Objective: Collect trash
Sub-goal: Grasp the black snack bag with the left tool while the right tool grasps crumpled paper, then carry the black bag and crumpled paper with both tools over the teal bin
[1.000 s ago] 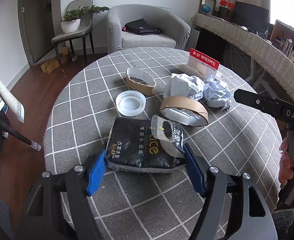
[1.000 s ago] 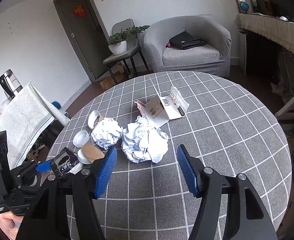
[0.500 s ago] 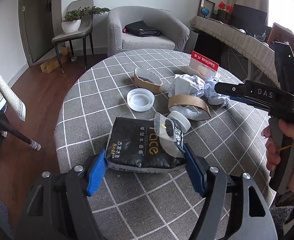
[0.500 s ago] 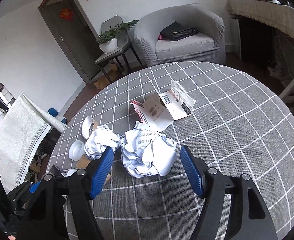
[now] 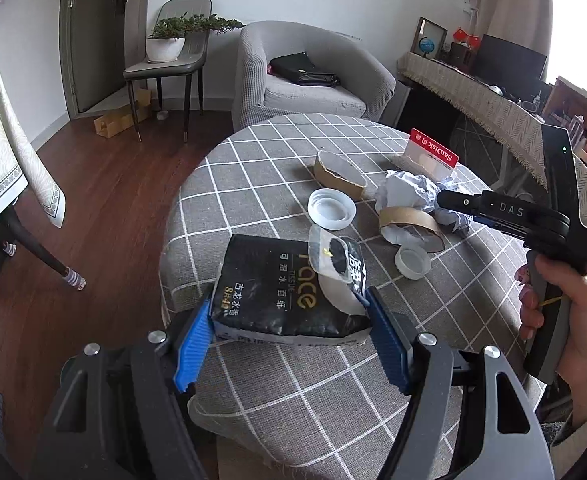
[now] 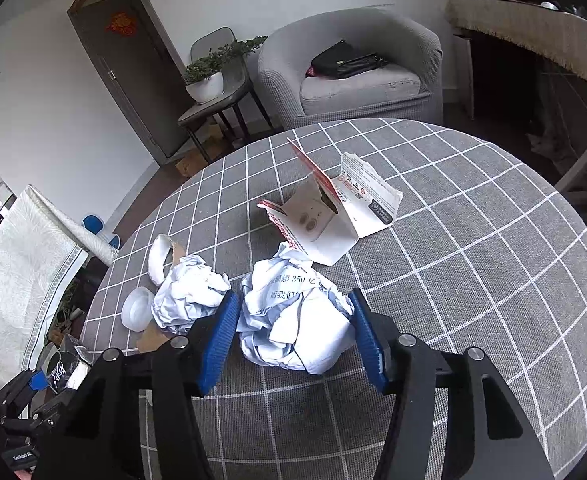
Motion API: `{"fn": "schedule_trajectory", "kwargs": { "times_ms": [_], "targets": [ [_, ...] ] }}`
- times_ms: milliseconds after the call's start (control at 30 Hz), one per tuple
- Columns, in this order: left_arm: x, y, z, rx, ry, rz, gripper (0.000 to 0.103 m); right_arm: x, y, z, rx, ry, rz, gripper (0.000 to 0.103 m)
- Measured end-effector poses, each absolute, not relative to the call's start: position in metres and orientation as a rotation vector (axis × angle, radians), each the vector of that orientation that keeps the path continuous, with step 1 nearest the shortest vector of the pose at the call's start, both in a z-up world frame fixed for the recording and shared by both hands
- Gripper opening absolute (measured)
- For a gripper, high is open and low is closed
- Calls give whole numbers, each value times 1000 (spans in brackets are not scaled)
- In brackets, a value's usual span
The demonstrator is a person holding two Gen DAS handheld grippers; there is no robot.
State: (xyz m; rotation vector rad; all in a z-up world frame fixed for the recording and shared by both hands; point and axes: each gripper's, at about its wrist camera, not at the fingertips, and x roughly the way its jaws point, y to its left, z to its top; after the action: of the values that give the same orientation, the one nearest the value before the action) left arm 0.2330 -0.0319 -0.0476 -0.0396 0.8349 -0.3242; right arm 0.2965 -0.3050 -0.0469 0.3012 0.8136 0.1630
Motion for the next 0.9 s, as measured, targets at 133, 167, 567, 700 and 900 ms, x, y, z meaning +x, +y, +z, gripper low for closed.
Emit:
{"fn": "schedule_trajectory", "kwargs": {
  "times_ms": [133,167,567,700,900],
  "targets": [
    [232,-19,-45,-44,824,-301,74,290,-304,-40,314,777,155,52],
    [232,-18,-45,-48,821,-294,74,287,-303,-36,317,760,157,52],
    [226,32,-50,-80,821,-204,74,283,-267,-9,285,659,240,52],
    [225,53,-55,-89,827,-169,74,287,-241,-7,262,659,294,52],
    [221,86,-67,-100,852,-105,74,285,-196,-3,198,646,379,52]
  ]
}}
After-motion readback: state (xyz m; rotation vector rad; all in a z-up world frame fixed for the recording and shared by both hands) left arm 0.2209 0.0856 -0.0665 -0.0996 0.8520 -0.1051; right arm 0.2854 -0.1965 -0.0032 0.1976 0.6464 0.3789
